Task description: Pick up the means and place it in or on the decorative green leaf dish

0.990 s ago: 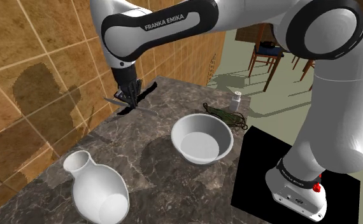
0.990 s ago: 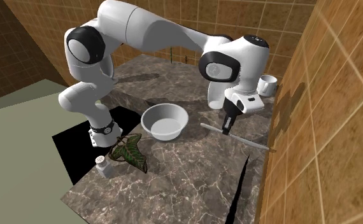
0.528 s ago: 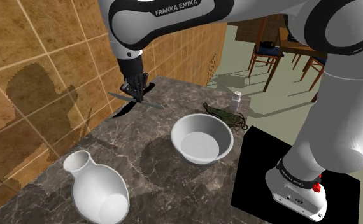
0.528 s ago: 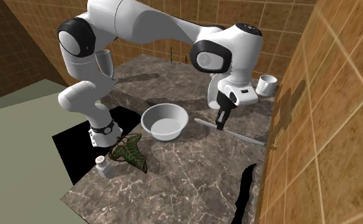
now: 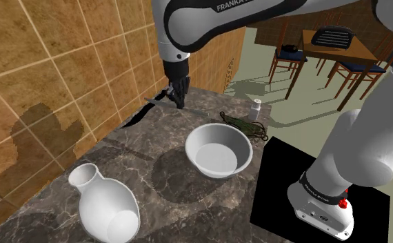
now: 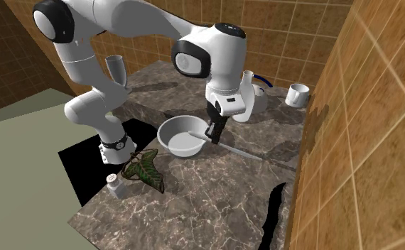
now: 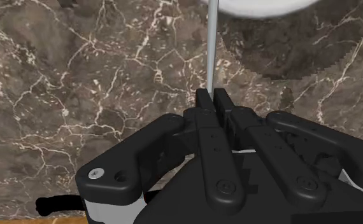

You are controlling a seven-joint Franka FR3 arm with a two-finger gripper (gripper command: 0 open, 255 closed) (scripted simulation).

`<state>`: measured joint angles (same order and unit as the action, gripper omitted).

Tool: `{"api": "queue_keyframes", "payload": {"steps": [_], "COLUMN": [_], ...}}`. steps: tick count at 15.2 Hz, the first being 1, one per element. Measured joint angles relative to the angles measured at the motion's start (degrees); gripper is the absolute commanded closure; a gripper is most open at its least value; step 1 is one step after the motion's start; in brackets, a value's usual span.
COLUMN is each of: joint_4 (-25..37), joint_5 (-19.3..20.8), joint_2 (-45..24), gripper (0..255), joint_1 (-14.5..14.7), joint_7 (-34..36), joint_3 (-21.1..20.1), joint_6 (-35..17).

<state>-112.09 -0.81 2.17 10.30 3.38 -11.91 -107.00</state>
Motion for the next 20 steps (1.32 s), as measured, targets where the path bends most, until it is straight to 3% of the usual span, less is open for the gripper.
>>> {"api": "queue_keyframes", "payload": {"steps": [10,20], "joint_4": [-19.87,-32.73], "joint_5": [-1.7,1.99], "joint_2": [20.51,38.86], "gripper": [255,255], "joint_1": [-2.78,-6.33], "joint_7": [-9.17,-18.29], "joint_3": [5.34,12.73], "joint_6": [0.6,6.11]}}
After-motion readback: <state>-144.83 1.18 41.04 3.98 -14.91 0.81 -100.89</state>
